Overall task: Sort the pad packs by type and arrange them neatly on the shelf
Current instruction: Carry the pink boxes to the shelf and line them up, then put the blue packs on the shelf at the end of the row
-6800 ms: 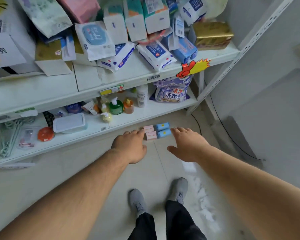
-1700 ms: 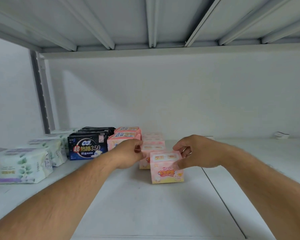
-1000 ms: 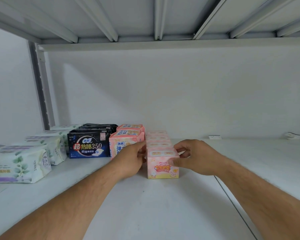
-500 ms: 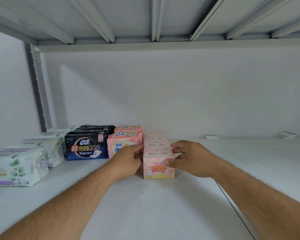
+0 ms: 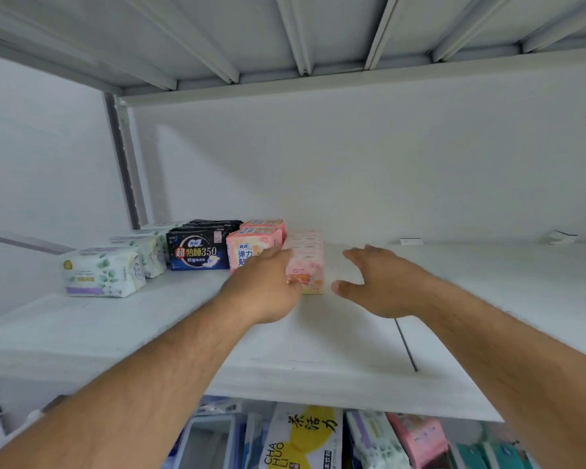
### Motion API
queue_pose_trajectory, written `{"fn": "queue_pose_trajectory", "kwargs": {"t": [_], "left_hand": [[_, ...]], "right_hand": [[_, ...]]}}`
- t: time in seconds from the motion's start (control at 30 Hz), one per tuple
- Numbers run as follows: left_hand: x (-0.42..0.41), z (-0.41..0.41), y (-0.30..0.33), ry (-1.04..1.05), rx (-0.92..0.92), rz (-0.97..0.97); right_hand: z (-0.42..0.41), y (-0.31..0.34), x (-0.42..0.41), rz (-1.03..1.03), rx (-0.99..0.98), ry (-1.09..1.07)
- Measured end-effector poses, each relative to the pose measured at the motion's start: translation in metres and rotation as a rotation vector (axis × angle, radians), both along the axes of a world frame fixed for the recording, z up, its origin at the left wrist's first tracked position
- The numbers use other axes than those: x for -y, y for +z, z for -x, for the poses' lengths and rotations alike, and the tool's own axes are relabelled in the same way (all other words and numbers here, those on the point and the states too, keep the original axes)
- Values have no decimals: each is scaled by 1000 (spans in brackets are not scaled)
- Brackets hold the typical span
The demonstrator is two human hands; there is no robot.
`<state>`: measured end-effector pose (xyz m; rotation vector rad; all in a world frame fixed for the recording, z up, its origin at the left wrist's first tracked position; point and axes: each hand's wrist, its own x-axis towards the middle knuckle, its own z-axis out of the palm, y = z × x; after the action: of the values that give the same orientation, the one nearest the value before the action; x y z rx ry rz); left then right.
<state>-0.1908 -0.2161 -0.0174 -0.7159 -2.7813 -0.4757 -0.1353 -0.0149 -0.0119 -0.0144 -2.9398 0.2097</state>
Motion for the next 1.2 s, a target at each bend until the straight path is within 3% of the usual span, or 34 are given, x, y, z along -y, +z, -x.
{"fn": "queue_pose_trajectory", "kwargs": {"t": [0.33,0.7,0.9,1.2], "left_hand": [[-7,-132,-14,-134,-66,94],[3,-252,-72,-317,29,129],[-5,-313,-126,-389,54,204],[-80,-405,-225,-474,206,357]], "right_hand": [[-134,-13,25,-160,-35,-96],[-298,-71,43,-172,29,-254],[-393,-135,37,-97,64,-308],[-501,-245,-26,14,336,-416]]}}
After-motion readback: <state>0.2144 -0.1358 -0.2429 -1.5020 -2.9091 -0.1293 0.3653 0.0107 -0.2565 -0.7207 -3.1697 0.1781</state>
